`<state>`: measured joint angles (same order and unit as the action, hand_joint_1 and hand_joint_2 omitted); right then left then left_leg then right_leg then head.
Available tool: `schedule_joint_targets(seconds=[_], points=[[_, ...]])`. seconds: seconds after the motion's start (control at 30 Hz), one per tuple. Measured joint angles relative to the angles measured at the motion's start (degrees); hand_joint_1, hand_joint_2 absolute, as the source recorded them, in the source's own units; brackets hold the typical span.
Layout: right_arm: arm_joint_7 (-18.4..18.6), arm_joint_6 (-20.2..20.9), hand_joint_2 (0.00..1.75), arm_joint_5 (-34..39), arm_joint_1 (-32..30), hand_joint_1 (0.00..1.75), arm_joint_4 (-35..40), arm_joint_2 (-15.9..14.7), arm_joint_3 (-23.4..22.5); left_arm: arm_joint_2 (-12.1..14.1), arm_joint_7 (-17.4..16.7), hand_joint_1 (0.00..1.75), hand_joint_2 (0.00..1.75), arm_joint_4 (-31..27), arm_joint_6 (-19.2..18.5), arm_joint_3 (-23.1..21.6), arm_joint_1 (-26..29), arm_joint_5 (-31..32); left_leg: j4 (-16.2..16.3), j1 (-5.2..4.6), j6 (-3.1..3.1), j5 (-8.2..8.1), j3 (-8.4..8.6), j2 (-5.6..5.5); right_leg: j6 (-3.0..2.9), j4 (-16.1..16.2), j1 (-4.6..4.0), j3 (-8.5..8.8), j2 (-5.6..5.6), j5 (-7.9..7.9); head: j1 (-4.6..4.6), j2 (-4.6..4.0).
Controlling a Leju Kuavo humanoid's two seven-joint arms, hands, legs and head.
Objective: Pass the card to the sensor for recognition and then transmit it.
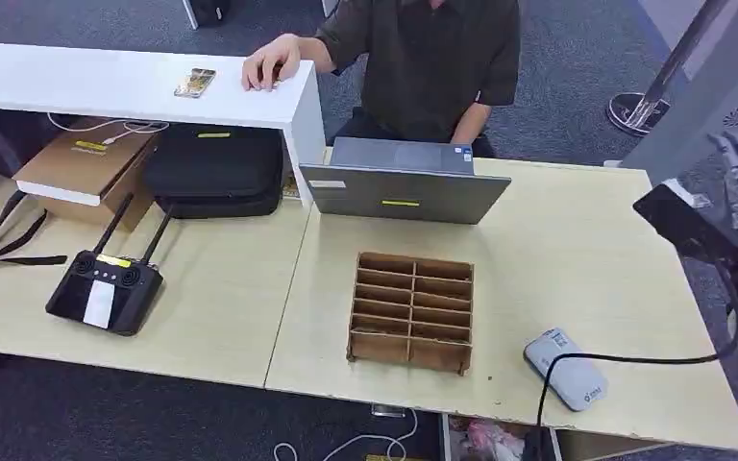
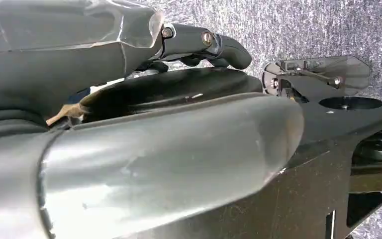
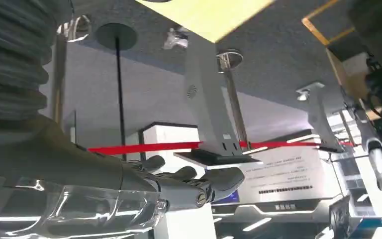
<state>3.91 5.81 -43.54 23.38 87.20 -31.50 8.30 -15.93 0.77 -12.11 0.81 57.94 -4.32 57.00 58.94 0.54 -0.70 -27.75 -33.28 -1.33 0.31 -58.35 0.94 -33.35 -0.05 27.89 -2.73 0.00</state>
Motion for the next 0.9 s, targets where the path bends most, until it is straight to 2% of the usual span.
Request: schedule_joint_targets(seconds=[0.1,0.23,0.3,0.43,0.63,0.8,0.9], points=[[1.5,-0.6,1.75,-0.7,-10.5,0.00,7.9,-1.5,-3.2,0.2,0.0,0.00,0.00,0.0,-0.4,0.3,0.1,-0.6,0.0,0.03,0.09,-0.07,0.01,-0.06,0.13,0.0,-0.03,0.09,-0.06,0.15,0.02,0.00],[4.1,-4.7,1.75,-6.6,-23.7,0.00,16.6,-0.2,-6.0,0.2,0.0,0.00,0.00,0.0,-0.7,1.3,0.1,-2.1,-0.1,0.02,0.05,-0.15,0.02,-0.05,0.07,0.0,-0.02,0.07,-0.06,0.21,0.00,0.00],[6.3,-6.5,1.75,-10.7,-29.4,0.00,20.3,2.0,-6.4,0.2,0.0,0.00,0.00,0.0,-0.7,1.6,0.1,-2.4,-0.1,0.04,0.05,-0.18,0.06,-0.02,0.04,0.0,-0.04,0.08,-0.04,0.26,0.02,0.00],[11.0,-9.3,1.75,-18.0,-38.4,0.00,26.2,8.4,-5.4,0.2,-0.3,0.00,0.00,0.0,-1.1,2.0,0.1,-2.2,-0.1,0.04,0.05,-0.18,0.06,-0.01,-0.02,0.0,-0.04,0.08,-0.03,0.31,0.00,0.00],[14.5,-11.2,1.75,-20.6,-44.8,0.00,30.0,15.9,-2.7,0.3,-0.3,0.00,0.00,0.0,-1.4,2.3,-0.1,-3.0,-0.1,0.03,0.03,-0.19,0.13,0.11,-0.04,0.0,-0.01,0.09,0.06,0.32,0.00,0.00],[15.0,-11.9,1.75,-20.2,-46.8,0.00,30.2,20.8,0.5,0.7,-0.3,0.00,0.00,0.0,-1.9,2.8,-0.3,-4.1,-0.1,0.02,0.02,-0.19,0.16,0.17,-0.04,0.0,0.00,0.10,0.15,0.31,-0.02,0.00],[15.1,-12.2,1.75,-20.5,-46.8,0.00,29.9,22.6,2.8,0.7,-0.3,0.00,0.00,0.0,-2.0,3.0,-0.3,-4.1,-0.1,0.01,0.02,-0.19,0.16,0.17,-0.04,0.0,0.00,0.11,0.15,0.31,0.02,0.00]])
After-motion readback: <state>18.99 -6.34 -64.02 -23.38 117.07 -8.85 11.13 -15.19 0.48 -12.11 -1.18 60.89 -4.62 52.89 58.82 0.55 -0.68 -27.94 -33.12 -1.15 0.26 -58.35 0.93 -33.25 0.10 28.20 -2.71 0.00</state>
